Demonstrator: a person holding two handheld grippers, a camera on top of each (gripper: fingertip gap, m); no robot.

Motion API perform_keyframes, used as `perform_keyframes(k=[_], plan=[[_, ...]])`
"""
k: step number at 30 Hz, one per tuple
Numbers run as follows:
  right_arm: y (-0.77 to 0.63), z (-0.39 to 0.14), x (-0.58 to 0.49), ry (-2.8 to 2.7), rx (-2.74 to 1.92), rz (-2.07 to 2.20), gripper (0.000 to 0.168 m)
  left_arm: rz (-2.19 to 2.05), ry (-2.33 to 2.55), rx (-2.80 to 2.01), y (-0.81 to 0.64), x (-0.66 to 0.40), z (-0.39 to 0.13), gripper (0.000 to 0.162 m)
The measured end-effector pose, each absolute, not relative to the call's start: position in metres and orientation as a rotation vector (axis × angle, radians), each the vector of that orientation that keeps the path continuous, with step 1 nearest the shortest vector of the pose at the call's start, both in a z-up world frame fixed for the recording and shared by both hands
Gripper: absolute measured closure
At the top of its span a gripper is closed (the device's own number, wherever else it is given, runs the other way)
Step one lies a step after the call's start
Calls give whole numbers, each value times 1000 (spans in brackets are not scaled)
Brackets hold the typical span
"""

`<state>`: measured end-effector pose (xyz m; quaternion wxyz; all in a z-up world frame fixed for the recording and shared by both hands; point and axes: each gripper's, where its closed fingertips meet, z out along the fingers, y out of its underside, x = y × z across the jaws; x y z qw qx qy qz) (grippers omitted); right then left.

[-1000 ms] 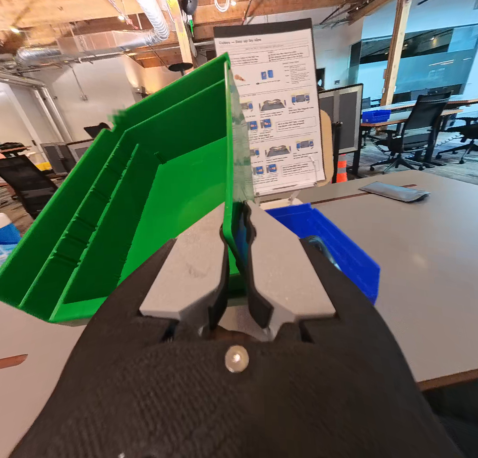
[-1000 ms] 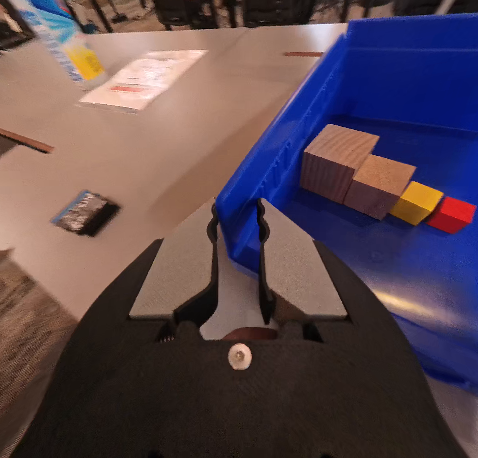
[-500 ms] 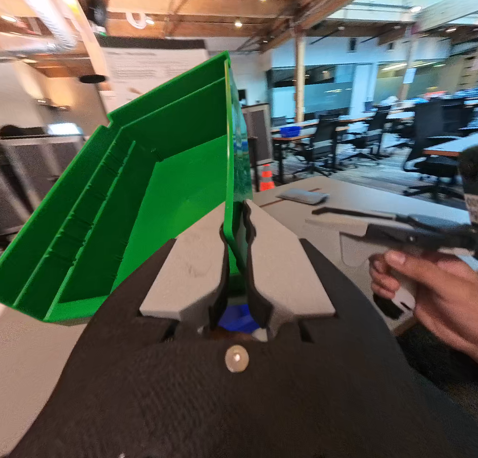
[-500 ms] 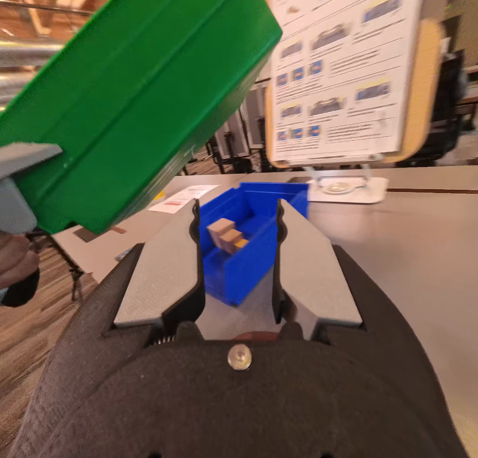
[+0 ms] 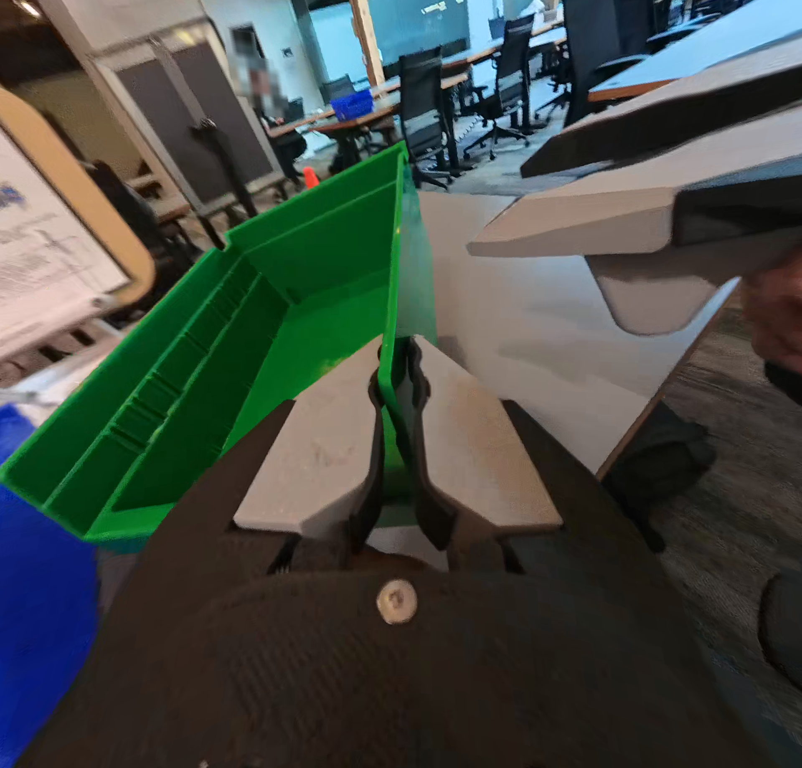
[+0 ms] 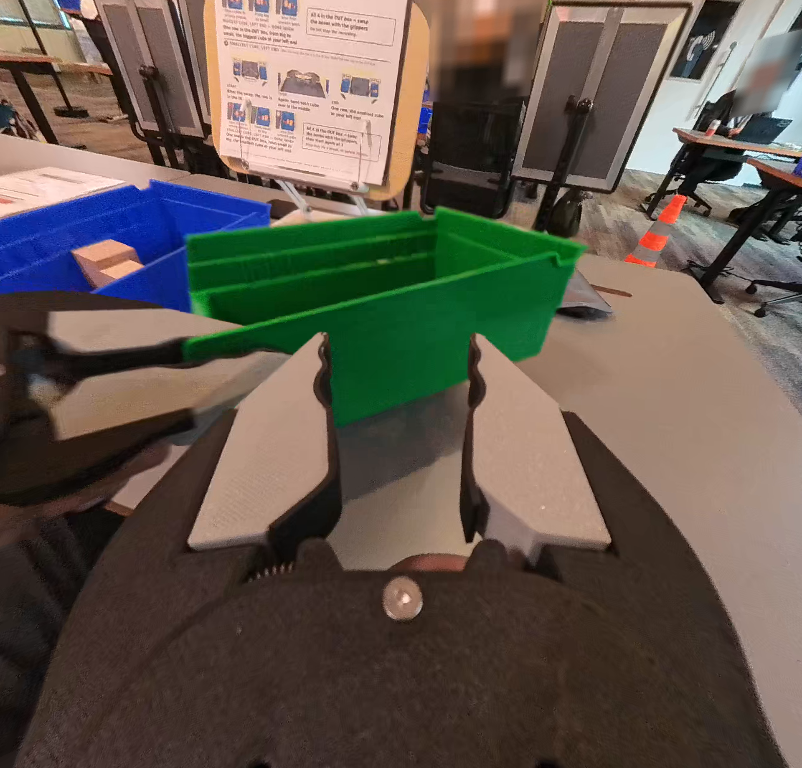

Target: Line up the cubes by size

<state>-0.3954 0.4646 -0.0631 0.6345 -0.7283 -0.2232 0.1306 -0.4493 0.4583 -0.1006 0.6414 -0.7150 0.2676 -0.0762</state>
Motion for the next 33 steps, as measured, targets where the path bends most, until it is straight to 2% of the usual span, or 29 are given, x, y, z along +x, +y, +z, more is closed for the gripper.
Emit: perform_keyframes(k=[3, 8, 10, 12, 14, 16, 18, 20, 24, 29, 33], plan=[[468, -76, -386, -493, -1697, 305, 107, -226, 605, -1697, 478, -424, -127, 156], [482, -101, -372, -458, -1782, 321, 109, -212, 688, -1693, 489, -377, -158, 161], [486, -113, -370, -443, -1819, 320, 110, -197, 717, -1688, 481, -377, -160, 155], [484, -121, -369, -457, -1839, 315, 109, -197, 764, -1656, 462, -393, -153, 143], [478, -122, -371, -482, -1830, 311, 110, -221, 834, -1644, 434, -424, -145, 134], [458, -126, -392, -568, -1836, 409, 116, -238, 875, -1644, 407, -472, -137, 143], [432, -137, -426, -688, -1848, 516, 126, -209, 822, -1670, 393, -534, -130, 162], [413, -155, -458, -800, -1864, 522, 135, -130, 756, -1734, 390, -597, -132, 162], [423, -186, -485, -834, -1897, 336, 166, 96, 638, -1882, 401, -705, -165, 162], [464, -197, -427, -692, -1985, 104, 168, 306, 451, -1962, 420, -811, -196, 162], [498, -201, -349, -619, -2022, -191, 168, 284, 352, -1992, 426, -857, -197, 162]])
